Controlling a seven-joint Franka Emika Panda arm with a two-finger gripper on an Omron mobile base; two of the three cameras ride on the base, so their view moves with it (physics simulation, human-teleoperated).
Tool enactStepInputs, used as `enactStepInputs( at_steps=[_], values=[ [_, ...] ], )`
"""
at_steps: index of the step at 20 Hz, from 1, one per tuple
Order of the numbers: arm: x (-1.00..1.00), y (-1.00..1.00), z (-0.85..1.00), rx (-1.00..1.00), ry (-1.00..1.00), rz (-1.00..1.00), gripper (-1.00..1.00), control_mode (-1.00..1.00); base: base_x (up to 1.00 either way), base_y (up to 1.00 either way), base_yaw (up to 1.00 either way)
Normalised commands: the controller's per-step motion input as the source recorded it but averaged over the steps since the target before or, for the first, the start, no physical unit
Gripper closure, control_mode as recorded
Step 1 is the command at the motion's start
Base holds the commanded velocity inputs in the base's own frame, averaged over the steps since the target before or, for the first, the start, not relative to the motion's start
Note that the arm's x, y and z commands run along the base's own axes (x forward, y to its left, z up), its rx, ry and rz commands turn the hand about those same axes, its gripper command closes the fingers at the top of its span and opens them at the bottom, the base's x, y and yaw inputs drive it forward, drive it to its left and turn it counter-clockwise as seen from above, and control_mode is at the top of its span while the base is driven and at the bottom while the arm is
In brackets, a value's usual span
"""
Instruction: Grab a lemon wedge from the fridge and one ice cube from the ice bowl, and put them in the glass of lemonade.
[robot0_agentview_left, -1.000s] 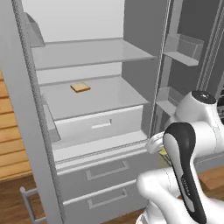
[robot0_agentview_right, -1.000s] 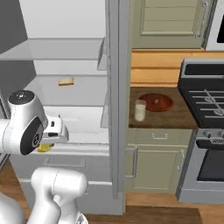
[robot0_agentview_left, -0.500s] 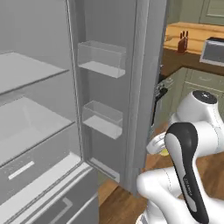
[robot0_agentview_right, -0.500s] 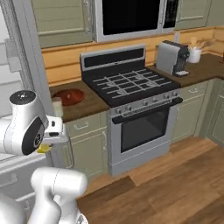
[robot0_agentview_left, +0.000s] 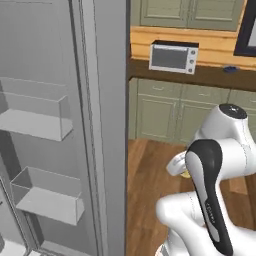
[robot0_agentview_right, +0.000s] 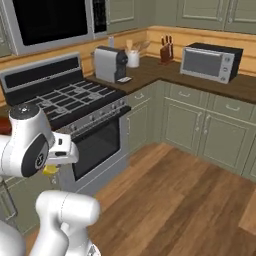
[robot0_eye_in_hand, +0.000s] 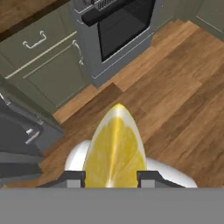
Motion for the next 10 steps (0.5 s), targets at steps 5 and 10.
enactStepInputs(
  at_steps=[5, 10],
  values=[
    [0.0, 0.0, 0.0, 0.0, 0.0, 0.0, 1.0, 1.0, 1.0, -0.12, 0.06],
    [0.0, 0.0, 0.0, 0.0, 0.0, 0.0, 1.0, 1.0, 1.0, -0.09, 0.57]
  ],
)
